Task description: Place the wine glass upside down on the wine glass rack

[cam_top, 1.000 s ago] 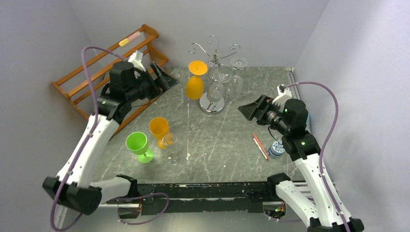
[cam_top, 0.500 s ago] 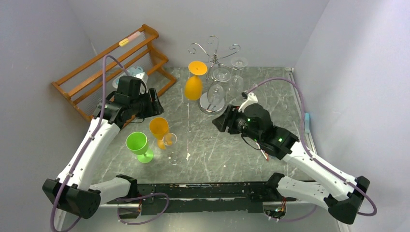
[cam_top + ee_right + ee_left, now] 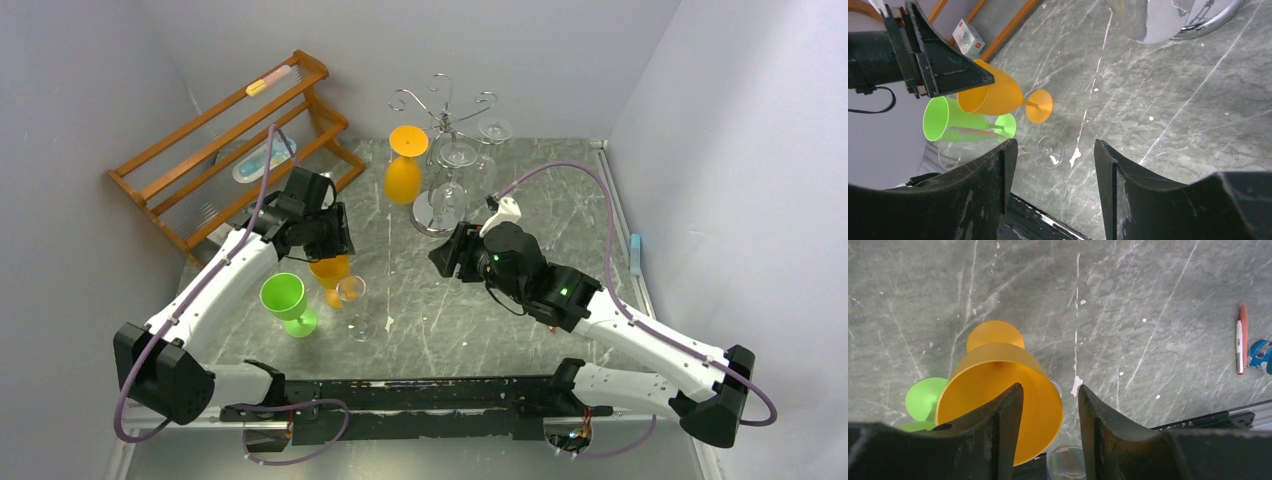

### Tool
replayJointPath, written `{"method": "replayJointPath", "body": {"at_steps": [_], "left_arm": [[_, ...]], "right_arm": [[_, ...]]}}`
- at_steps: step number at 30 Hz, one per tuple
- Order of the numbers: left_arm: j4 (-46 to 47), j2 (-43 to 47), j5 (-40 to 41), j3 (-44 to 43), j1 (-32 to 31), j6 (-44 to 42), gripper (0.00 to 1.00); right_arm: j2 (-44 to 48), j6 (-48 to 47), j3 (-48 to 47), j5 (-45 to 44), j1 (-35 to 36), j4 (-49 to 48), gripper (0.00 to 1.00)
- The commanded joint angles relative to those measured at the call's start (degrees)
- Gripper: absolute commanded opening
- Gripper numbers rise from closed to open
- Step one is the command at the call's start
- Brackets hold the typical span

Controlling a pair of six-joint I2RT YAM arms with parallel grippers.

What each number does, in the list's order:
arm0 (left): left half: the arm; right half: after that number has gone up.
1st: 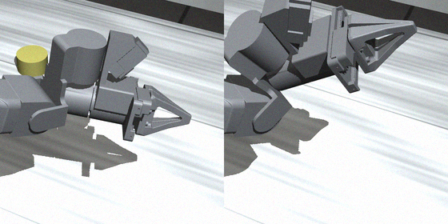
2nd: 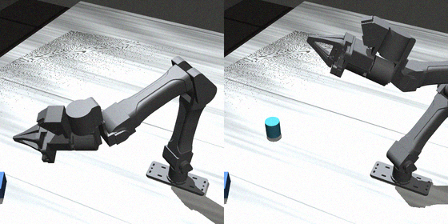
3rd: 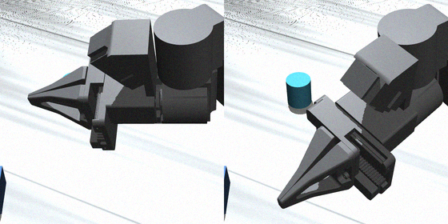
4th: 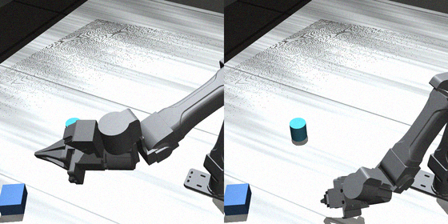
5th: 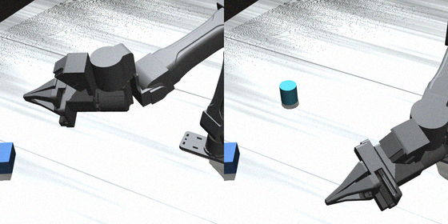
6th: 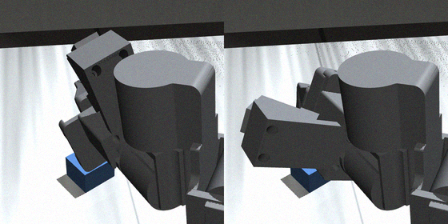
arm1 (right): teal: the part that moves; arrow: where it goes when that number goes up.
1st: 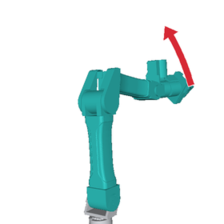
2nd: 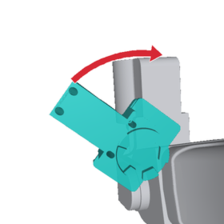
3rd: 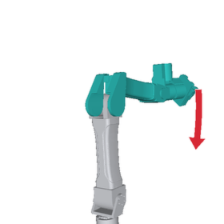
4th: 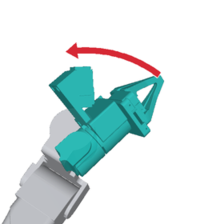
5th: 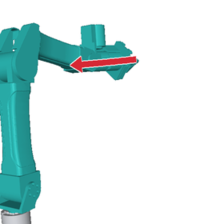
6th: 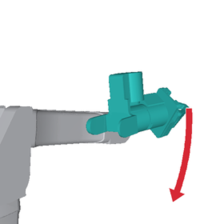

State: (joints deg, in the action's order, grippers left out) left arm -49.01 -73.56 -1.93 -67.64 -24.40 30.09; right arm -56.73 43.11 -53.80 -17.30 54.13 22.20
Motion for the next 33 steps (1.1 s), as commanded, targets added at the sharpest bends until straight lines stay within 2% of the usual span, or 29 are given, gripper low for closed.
{"method": "replayJointPath", "body": {"at_steps": [1, 12, 19, 26, 33], "left_arm": [[2.16, -1.89, 4.26, 1.07, -1.67, 1.97, 0.48], [2.60, -6.52, 7.32, 0.43, -3.59, 1.07, 0.30], [0.70, -8.00, 7.83, -2.74, -3.72, -0.61, 0.06], [-0.64, -3.40, 8.97, -7.36, -3.91, -0.71, 0.05], [7.57, 8.96, 16.52, -4.79, -4.07, -0.09, 0.05]], "right_arm": [[0.06, 0.70, -0.19, -2.74, 0.71, -1.83, 0.61], [-1.18, -0.73, -0.08, -2.26, 0.80, -4.09, 0.61], [-0.69, -0.59, 0.69, -1.39, 0.74, -5.91, 0.62], [-0.42, 0.74, 1.24, 2.99, 0.80, -11.91, 0.67], [-6.75, 3.30, -4.89, 12.75, 1.06, -20.03, 0.68]]}}
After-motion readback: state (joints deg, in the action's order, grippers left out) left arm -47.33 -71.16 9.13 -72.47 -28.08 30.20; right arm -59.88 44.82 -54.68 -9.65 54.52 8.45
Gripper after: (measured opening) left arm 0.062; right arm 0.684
